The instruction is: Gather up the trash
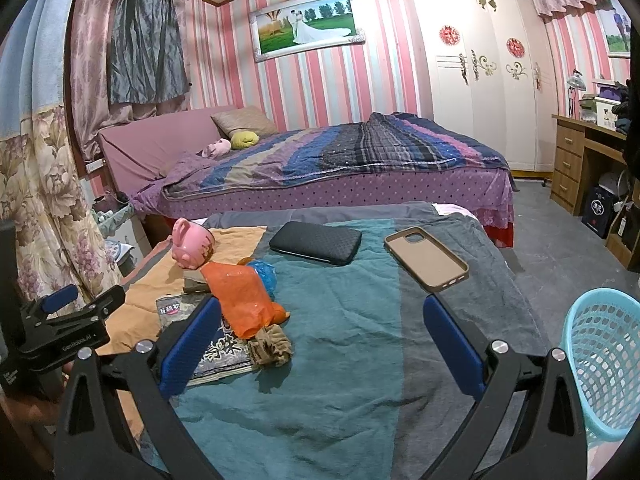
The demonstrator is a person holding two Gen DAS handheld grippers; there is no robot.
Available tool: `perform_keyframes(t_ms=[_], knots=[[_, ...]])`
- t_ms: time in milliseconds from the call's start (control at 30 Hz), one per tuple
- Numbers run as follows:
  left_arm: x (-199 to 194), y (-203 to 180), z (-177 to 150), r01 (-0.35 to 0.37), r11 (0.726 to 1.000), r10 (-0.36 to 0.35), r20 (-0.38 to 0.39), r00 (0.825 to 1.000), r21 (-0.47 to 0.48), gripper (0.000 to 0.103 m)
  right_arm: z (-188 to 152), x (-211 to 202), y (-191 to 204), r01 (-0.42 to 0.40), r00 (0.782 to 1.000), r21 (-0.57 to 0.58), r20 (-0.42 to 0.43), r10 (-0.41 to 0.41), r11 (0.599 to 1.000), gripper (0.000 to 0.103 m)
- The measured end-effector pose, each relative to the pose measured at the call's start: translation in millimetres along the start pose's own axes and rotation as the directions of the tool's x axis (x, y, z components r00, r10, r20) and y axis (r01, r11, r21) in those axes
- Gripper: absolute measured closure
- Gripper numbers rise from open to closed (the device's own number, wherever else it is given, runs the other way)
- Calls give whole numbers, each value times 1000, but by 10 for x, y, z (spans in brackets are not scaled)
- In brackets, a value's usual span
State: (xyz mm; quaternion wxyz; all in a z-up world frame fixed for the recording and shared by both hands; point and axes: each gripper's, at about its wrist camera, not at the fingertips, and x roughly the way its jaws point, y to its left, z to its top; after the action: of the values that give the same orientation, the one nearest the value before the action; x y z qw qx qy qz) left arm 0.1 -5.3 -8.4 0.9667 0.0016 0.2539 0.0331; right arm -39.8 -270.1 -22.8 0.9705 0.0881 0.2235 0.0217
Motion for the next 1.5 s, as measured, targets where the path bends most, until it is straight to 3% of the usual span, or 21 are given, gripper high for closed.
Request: perform_keyframes(t_ms=[167,500,767,1133,1233,1267,1300,1367,1400,1500], knots=[[-25,5,22,-15,1000,14,26,1000,22,5,20,11,-27,-12,1000,27,-5,12,1000,4],[28,242,-17,30,998,-30,1,1000,-49,5,21,78,-32,-29,999,40,-27,30,999,4],[184,91,-171,63,998,-63,-74,995,3,5,-25,163,6,-11,999,0,-37,11,1000,4],[554,-281,-381,129,991,-120,-200,972,31,9,-74,331,11,-10,997,-6,-81,9,1000,4],[663,-382,-376,159,986,-145,-229,963,45,27,-79,405,-8,-10,995,-6,-96,9,1000,4],[699,-422,-373,172,983,-153,-239,959,58,47,-76,436,-8,-4,995,-13,-104,3,1000,4],[737,-461,-377,188,980,-166,-252,953,66,74,-69,470,-10,-1,994,-18,-112,-1,1000,4],[747,-465,-367,222,974,-203,-260,944,46,94,-65,508,-13,-9,993,-20,-120,7,1000,4],[714,-460,-355,238,970,-222,-249,943,37,102,-71,530,-8,-8,992,-29,-123,5,1000,4],[523,-412,-276,253,967,-242,-187,952,32,103,-102,608,-20,-24,989,-39,-148,18,999,4]])
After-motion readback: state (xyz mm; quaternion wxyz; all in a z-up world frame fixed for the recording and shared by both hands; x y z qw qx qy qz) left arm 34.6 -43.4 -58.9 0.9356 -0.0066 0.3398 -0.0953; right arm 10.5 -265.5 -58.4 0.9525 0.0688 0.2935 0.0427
